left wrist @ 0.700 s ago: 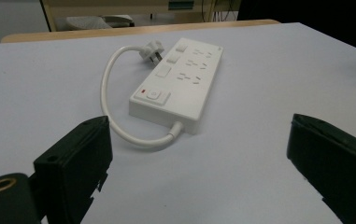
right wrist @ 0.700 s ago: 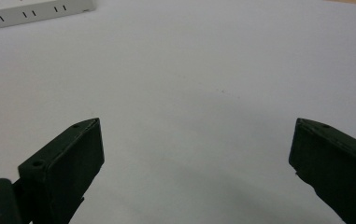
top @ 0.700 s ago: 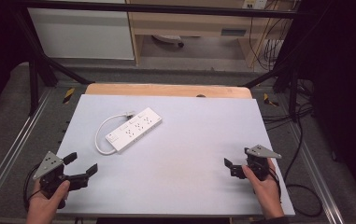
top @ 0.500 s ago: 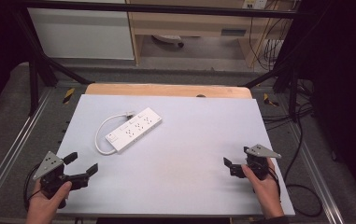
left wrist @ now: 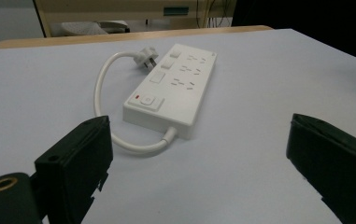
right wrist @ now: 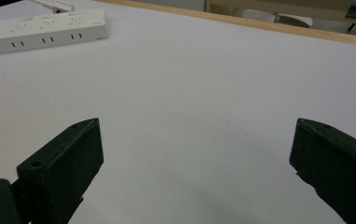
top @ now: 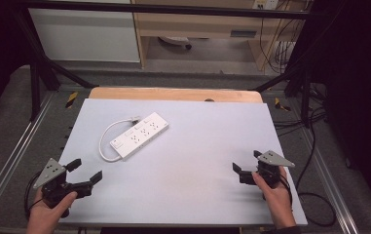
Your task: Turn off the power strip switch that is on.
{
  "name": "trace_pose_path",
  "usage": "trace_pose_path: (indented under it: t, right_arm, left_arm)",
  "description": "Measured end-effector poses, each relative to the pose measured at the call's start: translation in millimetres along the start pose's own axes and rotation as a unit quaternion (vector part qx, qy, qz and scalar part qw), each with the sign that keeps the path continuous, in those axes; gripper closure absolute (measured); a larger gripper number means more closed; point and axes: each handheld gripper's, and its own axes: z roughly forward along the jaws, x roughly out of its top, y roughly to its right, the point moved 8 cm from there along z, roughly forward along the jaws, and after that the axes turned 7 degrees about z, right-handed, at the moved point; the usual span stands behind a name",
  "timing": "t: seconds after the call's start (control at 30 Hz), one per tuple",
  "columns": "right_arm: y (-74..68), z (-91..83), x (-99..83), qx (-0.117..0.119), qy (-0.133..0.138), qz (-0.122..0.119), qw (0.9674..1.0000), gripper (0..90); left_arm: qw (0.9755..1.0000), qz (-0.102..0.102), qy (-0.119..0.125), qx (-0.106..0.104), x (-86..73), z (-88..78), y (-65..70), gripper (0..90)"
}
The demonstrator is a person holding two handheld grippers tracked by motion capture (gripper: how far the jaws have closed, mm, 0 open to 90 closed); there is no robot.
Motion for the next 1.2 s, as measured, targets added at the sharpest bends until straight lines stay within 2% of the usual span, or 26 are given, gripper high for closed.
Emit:
trace_pose_path:
  t: [0.3, 0.37, 0.63, 0.73, 1.13, 1.2]
  right_arm:
    - [-2.2, -1.8, 2.4, 0.005, 0.008, 0.003, 0.9999, 3.1]
    - [-2.4, -2.0, 2.7, 0.005, 0.009, 0.003, 0.9999, 3.1]
    - [-3.3, -3.3, 3.6, 0.005, 0.011, -0.001, 0.9999, 3.1]
    - [-3.5, -4.1, 4.3, 0.006, 0.013, 0.002, 0.9999, 3.1]
    - [-4.7, -3.6, 4.2, 0.007, 0.011, -0.002, 0.9999, 2.8]
    - [-4.8, -3.6, 4.5, 0.006, 0.012, -0.002, 0.9999, 2.8]
  left_arm:
    - [0.9998, -0.013, 0.002, -0.014, 3.4, 2.8, 4.4, 7.5]
    - [0.9996, -0.022, 0.001, -0.02, 5.0, 4.9, 5.9, 7.8]
    - [0.9993, -0.022, -0.011, -0.027, 13.2, 15.9, 8.8, 9.2]
    - [0.9993, -0.015, -0.015, -0.031, 17.0, 19.9, 10.8, 9.4]
    - [0.9992, -0.016, -0.013, -0.035, 38.6, 37.9, 8.6, 9.5]
    - [0.9993, -0.011, -0.013, -0.034, 43.0, 41.3, 7.8, 9.6]
